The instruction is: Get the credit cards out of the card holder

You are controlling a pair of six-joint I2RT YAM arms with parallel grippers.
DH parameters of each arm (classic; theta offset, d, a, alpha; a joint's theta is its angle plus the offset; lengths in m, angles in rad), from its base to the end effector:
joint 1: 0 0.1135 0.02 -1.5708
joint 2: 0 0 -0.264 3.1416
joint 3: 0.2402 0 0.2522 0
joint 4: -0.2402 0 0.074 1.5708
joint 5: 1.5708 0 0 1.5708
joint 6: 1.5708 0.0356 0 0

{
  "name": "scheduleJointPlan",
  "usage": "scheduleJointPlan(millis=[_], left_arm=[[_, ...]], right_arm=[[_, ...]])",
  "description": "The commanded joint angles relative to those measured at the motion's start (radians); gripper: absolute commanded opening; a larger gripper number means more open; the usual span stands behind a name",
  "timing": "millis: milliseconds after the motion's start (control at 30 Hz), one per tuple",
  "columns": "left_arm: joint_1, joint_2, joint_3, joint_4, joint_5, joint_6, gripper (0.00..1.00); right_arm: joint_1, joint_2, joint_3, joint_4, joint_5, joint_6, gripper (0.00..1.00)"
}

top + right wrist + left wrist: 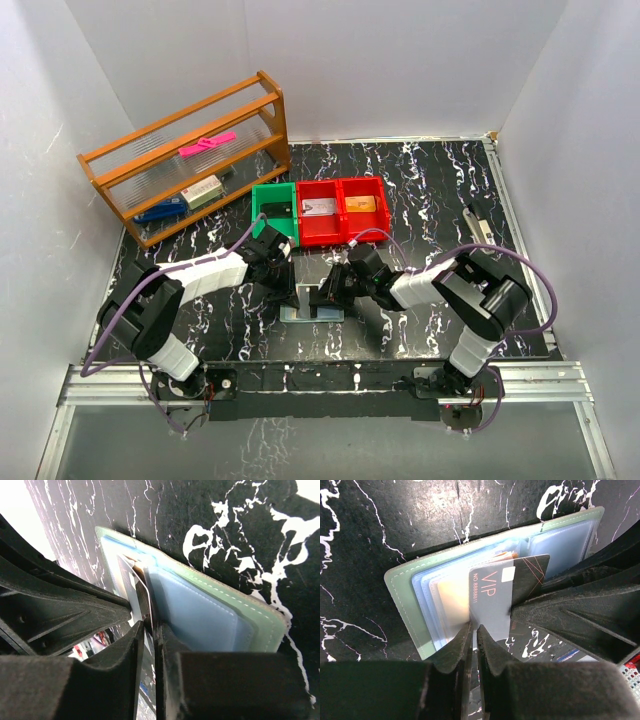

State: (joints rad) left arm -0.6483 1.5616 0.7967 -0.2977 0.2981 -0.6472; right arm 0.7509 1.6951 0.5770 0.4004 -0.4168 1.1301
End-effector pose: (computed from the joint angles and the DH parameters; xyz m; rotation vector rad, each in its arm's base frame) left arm 0.2236 -0.1825 0.1568 0.1112 2.8106 -0.7770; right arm 0.2052 0.2112 0.1113 0.2497 2.6545 1.3052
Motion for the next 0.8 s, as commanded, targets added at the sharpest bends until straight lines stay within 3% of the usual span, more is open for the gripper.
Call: scheduleJointPlan(millis=[0,100,500,667,767], left_arm=[[-0.004,0.017,-0.038,-0.055,-0.049,0.01,0.08],[-0.004,0.008,-0.042,-0.055,-0.054,0.004,0.07],[-0.004,0.001,-0.042,-0.058,-0.056,0.005,0.07],[-0.004,0.002,-0.04,-0.049,-0.045,0.002,0.07],[-0.004,-0.003,-0.041,-0.049,-0.046,-0.001,0.07]], right_arm=[[0.024,0.002,0.023,0.073,0.024,0.012,0.08],[0.024,-0.03,0.022,0.011,0.06,-0.014,0.0],[0.015,-0.119,-0.008,-0.047,0.086,-0.052,0.0],[0.016,-0.088,0.014,-0.019,0.049,-0.038,0.16],[0.016,-0.078,0.019,-0.01,0.045,-0.03,0.18]])
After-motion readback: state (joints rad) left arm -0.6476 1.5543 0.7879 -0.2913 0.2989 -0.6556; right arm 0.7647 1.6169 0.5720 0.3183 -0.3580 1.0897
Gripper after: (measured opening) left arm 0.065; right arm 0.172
